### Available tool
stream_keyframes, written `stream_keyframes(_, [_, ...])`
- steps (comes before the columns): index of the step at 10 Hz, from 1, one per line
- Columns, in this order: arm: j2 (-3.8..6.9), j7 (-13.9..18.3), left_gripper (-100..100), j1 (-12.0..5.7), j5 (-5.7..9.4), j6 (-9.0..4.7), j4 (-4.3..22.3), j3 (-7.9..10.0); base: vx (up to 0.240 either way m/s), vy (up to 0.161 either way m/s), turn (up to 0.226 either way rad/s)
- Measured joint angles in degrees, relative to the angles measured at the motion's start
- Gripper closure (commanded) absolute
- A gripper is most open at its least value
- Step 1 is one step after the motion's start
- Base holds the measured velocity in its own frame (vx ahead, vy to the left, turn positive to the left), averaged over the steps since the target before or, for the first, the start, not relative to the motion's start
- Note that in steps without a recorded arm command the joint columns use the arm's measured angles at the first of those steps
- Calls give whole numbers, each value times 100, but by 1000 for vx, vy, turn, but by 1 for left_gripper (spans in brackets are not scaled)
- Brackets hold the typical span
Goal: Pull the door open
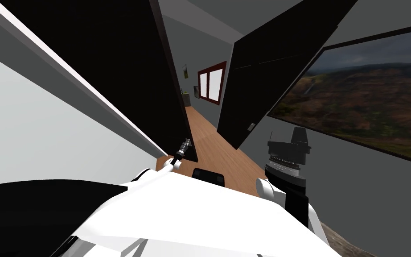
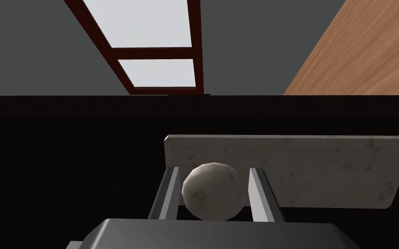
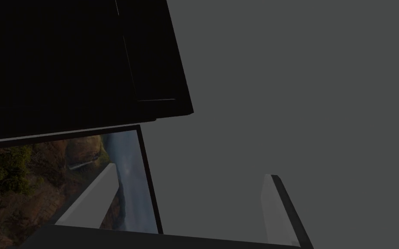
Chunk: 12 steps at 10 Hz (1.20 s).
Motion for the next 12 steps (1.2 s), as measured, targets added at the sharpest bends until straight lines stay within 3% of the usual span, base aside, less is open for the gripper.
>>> stream_keyframes(1, [-17, -9, 100, -13, -6, 1, 23, -9, -152, 16, -204])
stream_keyframes(4, [87, 7, 100, -46, 88, -57, 77, 42, -240, 72, -241])
stream_keyframes(9, [194, 41, 100, 110, 231, -44, 11, 40, -211, 95, -255])
stream_keyframes(12, [235, 55, 100, 82, 296, -109, 100, 42, -165, 42, -105])
